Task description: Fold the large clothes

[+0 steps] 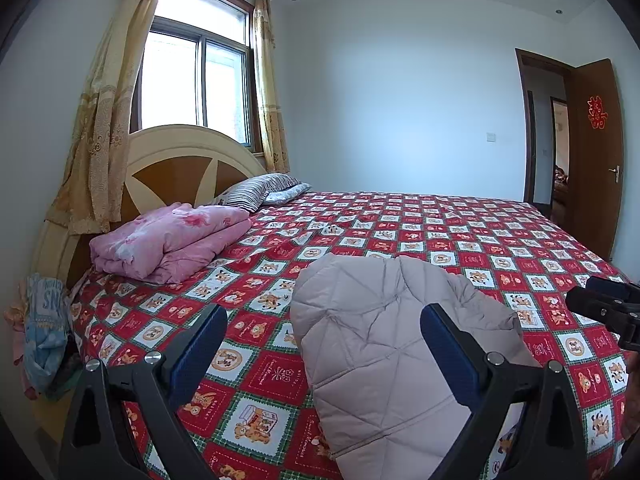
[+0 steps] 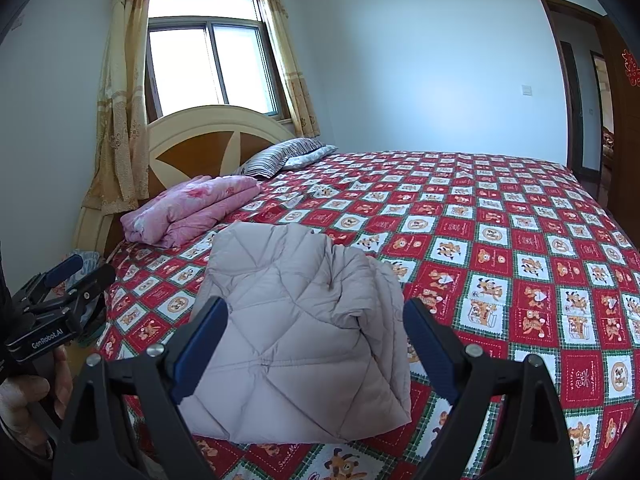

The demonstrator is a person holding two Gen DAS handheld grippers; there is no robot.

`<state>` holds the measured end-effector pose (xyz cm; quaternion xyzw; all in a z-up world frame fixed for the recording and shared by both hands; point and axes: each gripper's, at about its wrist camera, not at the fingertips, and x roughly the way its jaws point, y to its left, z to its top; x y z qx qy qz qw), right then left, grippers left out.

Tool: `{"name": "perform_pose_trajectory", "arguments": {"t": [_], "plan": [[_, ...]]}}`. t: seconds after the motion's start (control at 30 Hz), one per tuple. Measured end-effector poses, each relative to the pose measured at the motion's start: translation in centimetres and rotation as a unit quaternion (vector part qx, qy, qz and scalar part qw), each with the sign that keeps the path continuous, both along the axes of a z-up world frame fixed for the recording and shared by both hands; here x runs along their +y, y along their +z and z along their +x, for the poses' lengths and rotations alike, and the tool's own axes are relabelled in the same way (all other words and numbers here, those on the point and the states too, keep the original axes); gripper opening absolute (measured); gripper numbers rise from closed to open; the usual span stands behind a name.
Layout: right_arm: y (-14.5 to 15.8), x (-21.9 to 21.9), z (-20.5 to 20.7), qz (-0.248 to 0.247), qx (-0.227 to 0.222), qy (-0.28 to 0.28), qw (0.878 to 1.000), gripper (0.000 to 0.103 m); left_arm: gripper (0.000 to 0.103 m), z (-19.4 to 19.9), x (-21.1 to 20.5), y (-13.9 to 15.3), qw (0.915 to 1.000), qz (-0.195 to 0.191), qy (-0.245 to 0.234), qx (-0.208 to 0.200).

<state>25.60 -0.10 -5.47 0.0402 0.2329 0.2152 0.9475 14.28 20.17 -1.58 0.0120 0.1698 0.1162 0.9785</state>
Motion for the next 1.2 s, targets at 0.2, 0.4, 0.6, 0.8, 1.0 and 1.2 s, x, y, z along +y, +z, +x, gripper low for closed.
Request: {"name": "perform_pose_trajectory", "arguments": {"t": [0.2, 0.4, 0.6, 0.8, 1.0, 1.2], "plan": [[-0.17, 0.10, -0.30, 0.000, 0.002, 0.002, 1.000, 0.092, 0.098, 0.08, -0.14, 0.00, 1.0000, 0.001, 0.001, 0.001], [-0.31, 0.21, -0.54, 0.000, 0.004, 0.003, 1.000, 0.092, 0.098, 0.05, -0.13, -0.01, 1.0000, 0.000, 0.002, 0.001], [-0.31, 0.28, -0.53, 0.000, 0.005, 0.003, 1.000, 0.092, 0.098, 0.08, -0.16, -0.05, 1.0000, 0.001, 0.003, 0.002], [-0.33, 0.29, -0.58, 0.001, 0.005, 0.003, 1.000, 0.092, 0.098, 0.05, -0.14, -0.06, 1.0000, 0.001, 0.003, 0.002], [-0.37, 0.27, -0.53, 0.001, 0.006, 0.003, 1.000, 0.092, 0.098, 0.10, -0.11, -0.13, 1.0000, 0.002, 0.005, 0.004], [-0.65, 0.24, -0.64, 0.000, 0.009, 0.002, 1.000, 0.092, 0.098, 0.08, -0.06, -0.27, 1.0000, 0.003, 0.007, 0.005]]}}
